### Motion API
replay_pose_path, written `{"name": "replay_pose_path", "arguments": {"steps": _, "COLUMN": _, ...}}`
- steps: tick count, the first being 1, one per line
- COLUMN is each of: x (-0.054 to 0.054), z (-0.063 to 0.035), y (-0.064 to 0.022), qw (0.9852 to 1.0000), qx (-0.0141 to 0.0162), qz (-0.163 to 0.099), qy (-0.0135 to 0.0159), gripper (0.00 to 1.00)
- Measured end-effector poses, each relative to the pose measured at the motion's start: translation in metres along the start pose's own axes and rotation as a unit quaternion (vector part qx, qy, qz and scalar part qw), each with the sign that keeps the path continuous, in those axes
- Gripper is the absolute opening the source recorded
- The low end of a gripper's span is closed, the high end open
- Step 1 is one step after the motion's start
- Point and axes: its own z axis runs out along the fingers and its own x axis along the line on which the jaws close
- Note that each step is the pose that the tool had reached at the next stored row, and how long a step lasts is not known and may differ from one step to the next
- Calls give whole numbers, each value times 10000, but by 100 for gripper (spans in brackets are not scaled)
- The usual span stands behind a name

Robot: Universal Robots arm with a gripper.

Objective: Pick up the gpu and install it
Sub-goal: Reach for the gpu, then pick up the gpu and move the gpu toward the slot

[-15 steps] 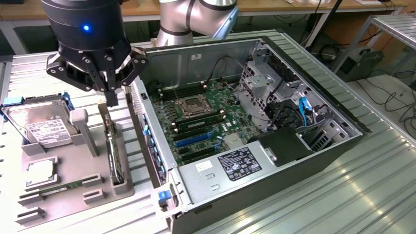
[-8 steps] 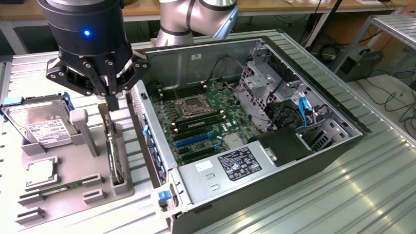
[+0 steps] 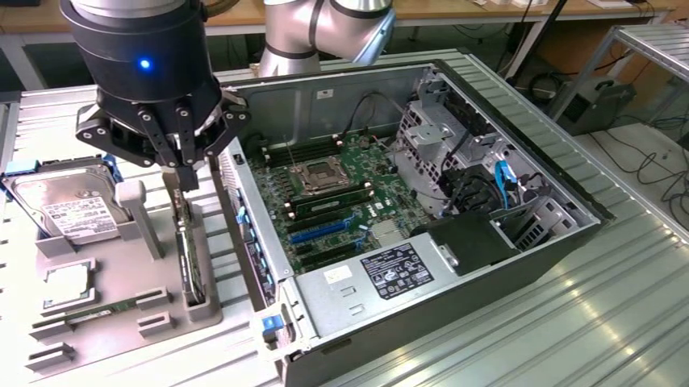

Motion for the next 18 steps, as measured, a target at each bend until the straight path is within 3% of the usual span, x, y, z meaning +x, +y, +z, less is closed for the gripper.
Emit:
{"name": "replay_pose_path", "arguments": {"steps": 15, "x": 0, "z": 0, "y": -2, "qw": 10000, "qx": 0, "qz": 0, "qy": 0, "gripper": 11}}
{"name": "replay_pose_path", "arguments": {"steps": 16, "x": 0, "z": 0, "y": -2, "qw": 10000, "qx": 0, "qz": 0, "qy": 0, "gripper": 11}}
{"name": "replay_pose_path", "arguments": {"steps": 18, "x": 0, "z": 0, "y": -2, "qw": 10000, "qx": 0, "qz": 0, "qy": 0, "gripper": 24}}
